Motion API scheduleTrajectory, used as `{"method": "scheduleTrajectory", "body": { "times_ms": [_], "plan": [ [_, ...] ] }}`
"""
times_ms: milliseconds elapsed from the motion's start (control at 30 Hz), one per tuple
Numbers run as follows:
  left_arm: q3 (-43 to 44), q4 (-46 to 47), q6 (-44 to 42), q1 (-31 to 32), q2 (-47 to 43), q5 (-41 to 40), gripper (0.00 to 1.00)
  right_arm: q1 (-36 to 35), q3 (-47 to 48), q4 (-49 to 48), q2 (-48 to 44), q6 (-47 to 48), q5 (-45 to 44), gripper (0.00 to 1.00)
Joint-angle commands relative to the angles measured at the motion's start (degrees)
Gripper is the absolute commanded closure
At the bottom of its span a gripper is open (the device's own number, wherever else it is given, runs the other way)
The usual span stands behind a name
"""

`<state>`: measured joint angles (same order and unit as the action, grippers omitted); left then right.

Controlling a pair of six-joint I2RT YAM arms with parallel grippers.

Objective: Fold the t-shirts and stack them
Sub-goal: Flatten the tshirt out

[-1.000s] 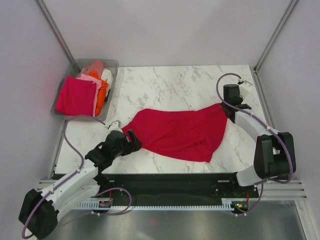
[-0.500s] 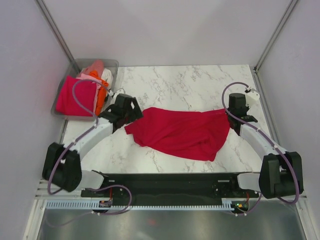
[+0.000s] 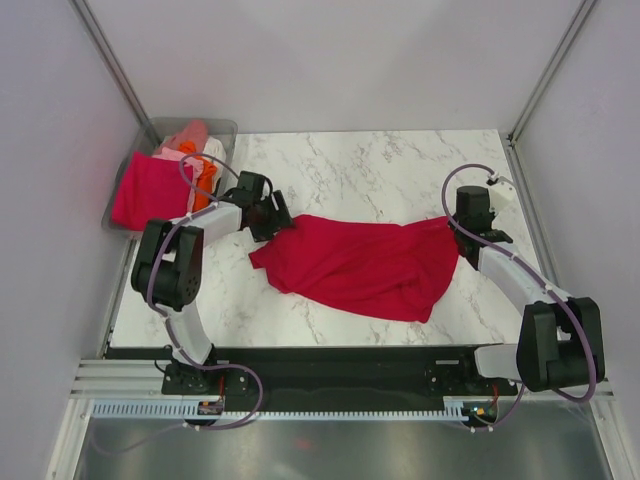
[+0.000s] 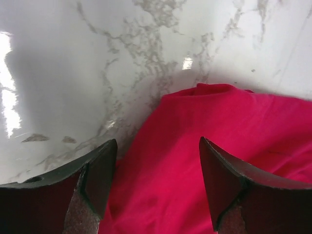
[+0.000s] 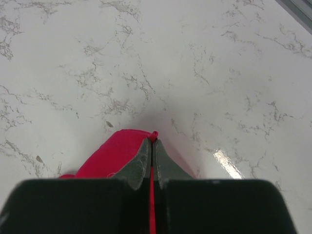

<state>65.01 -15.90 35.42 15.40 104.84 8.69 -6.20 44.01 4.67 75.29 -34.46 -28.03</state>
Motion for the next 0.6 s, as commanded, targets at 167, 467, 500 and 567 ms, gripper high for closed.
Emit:
{"method": "scheduleTrajectory", "body": {
  "times_ms": [167, 467, 500, 567],
  "plan": [
    [-1.0, 9.6, -2.9, 1.3, 1.1, 13.0, 0.66, 0.0, 0.0, -2.0, 0.8, -0.2, 1.0, 1.00],
    [0.7, 6.2, -4.4, 1.0, -3.5, 6.6, 0.98, 0.1, 4.4, -0.3, 2.5, 0.4, 1.6, 1.00],
    [2.7, 4.6, -4.5, 0.7, -4.6, 5.8, 0.98, 0.2, 6.5, 2.8, 3.0, 1.2, 2.3, 1.00],
    [5.3, 3.1, -4.4, 0.3, -5.7, 5.0, 0.98, 0.3, 13.8, 6.0, 4.5, 2.0, 2.8, 1.00]
  ]
}}
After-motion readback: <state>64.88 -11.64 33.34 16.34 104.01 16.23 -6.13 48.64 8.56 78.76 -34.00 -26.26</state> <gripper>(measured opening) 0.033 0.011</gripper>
